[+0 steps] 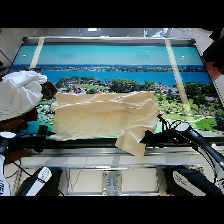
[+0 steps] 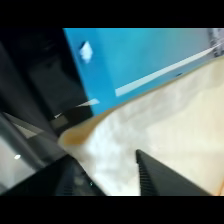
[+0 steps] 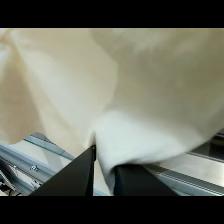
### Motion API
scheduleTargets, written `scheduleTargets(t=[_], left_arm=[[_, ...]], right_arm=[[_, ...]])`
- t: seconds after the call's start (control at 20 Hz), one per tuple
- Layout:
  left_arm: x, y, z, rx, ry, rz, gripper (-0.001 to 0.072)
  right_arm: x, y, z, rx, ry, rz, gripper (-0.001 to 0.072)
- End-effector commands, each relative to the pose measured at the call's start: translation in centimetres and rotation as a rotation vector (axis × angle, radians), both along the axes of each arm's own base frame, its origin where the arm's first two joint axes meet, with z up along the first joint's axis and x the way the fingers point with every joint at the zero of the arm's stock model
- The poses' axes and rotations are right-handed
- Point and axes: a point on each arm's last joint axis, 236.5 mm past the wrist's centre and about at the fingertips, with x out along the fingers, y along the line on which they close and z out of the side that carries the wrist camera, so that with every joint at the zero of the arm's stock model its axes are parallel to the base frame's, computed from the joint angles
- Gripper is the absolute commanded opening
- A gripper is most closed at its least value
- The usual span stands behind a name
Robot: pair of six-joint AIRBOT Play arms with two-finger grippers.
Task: Fold the shirts.
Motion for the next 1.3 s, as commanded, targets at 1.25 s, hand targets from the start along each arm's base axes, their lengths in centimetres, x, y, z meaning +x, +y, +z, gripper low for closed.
scheduleTargets(t=[1.25], left_arm=[[14.3,4.2,13.5,0.802,-0.219,-0.957,0.0006]], right_arm=[[19.7,-4.2,13.0,-0.234,-0.542,0.100,0.0009]])
